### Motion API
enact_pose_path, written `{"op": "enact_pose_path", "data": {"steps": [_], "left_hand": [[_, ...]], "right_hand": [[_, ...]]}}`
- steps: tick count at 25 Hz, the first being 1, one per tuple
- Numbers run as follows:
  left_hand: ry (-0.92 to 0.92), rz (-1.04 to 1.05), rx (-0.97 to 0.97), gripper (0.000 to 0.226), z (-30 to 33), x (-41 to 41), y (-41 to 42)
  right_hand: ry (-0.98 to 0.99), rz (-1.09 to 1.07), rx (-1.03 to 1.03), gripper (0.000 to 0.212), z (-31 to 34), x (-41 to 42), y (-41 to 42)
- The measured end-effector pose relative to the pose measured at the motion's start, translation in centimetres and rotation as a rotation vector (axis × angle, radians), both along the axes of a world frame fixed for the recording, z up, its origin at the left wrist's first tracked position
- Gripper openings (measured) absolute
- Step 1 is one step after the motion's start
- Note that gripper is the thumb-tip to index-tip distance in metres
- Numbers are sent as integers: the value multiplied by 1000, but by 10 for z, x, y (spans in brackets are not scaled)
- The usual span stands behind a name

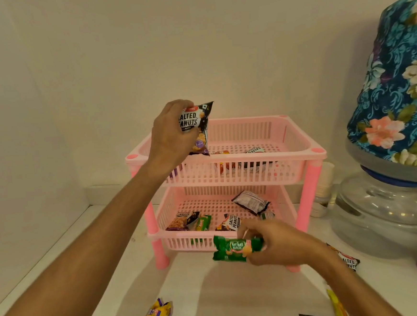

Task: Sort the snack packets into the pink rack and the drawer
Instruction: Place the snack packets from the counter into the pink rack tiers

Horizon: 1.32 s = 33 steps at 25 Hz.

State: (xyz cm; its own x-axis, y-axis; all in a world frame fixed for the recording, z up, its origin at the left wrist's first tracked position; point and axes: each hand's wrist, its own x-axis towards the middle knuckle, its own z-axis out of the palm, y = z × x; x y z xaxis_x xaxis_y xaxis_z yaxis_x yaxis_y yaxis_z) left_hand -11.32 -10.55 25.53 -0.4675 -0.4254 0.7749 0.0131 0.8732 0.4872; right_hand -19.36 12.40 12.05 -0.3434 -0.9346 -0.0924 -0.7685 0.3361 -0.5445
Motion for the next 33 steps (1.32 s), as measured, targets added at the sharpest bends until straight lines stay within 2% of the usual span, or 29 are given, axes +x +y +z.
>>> {"op": "enact_pose_path", "data": {"steps": [3,9,11,14,18,21,23,29,31,33], "left_hand": [[-128,82,68,48,1,-27,-18],[-675,155,242,56,-16,-59,-44],[-756,154,248,54,-16,-61,-45],[-792,146,266,45,-15,-62,-42],[-767,136,263,38,-19,-62,-43],[-751,111,275,33,-21,-62,-44],[-748,105,273,32,-21,-62,-44],[-723,110,262,30,-22,-62,-41],[-703,131,250,27,-22,-60,-40],[-672,189,219,25,-22,-58,-38]], "right_hand": [[-29,42,-128,35,54,-4,7],[-188,-9,-441,35,137,-39,6],[-165,-76,-559,32,155,-57,-4],[6,-261,-629,29,165,-91,-28],[322,-492,-399,33,158,-135,-57],[707,-560,-77,38,137,-159,-76],[860,-579,55,41,123,-167,-84],[823,-535,272,48,119,-172,-93],[855,-533,261,44,117,-174,-92],[878,-565,155,39,120,-174,-89]]}}
